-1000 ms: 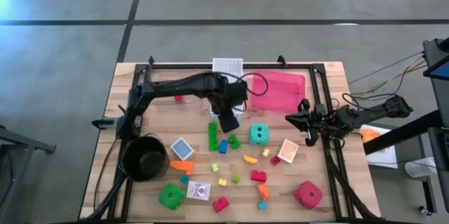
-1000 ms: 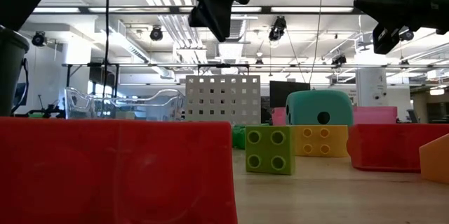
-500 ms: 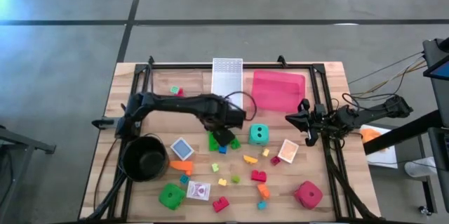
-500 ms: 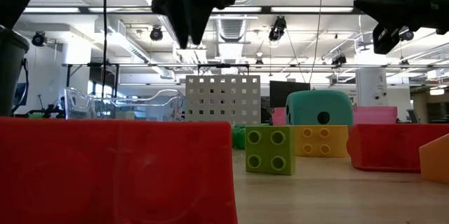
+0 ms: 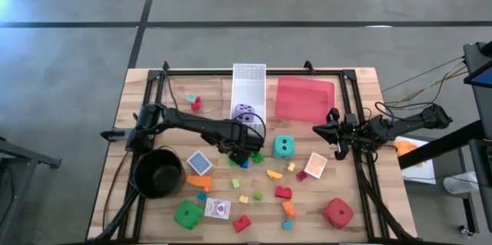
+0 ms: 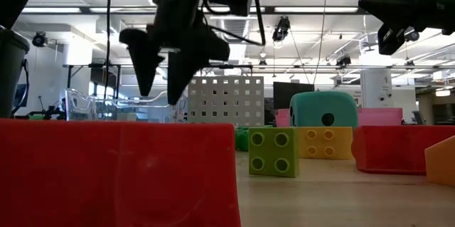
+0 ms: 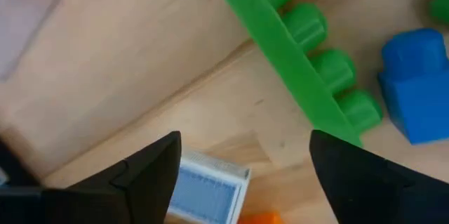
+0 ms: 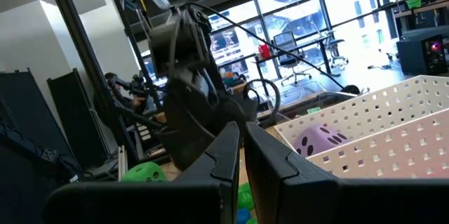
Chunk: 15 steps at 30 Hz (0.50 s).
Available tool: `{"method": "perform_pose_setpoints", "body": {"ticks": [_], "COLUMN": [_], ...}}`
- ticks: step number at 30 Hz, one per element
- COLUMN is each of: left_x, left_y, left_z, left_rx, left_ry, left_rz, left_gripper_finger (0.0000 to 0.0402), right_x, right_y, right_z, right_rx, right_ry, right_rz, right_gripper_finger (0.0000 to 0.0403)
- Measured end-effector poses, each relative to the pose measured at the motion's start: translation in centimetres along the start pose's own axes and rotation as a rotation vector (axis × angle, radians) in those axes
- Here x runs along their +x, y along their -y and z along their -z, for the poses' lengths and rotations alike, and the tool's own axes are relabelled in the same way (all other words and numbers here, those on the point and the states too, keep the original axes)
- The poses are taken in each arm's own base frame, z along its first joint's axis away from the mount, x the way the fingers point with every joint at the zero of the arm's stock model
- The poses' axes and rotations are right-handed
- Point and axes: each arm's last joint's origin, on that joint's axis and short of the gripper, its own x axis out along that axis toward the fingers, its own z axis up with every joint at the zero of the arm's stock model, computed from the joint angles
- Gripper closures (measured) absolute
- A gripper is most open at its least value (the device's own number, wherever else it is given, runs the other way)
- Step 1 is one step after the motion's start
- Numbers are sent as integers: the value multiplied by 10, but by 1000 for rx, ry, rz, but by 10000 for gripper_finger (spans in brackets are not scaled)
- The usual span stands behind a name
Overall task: Pick & Place Toys
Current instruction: Put the green game piece into the transparent bin
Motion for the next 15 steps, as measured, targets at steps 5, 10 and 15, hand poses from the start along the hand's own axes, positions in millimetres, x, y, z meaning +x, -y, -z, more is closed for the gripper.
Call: {"method": "perform_pose_setpoints", "body": {"ticks": [5, 10, 15], "left_x": [15, 17, 16], "left_y": [3, 6, 10], "left_z": [0, -2, -4], "left_rx": [-19, -13, -15], "left_ry": [14, 44, 80], "left_rz": [29, 61, 103], "left_gripper_finger": [84, 83, 83], "right_x": [0, 0, 0], "right_y": [0, 0, 0], "right_z": [0, 0, 0], "right_rx": [0, 0, 0], "right_ry": [0, 0, 0], "right_rz": [0, 0, 0], "right_gripper_finger": [382, 382, 382]}}
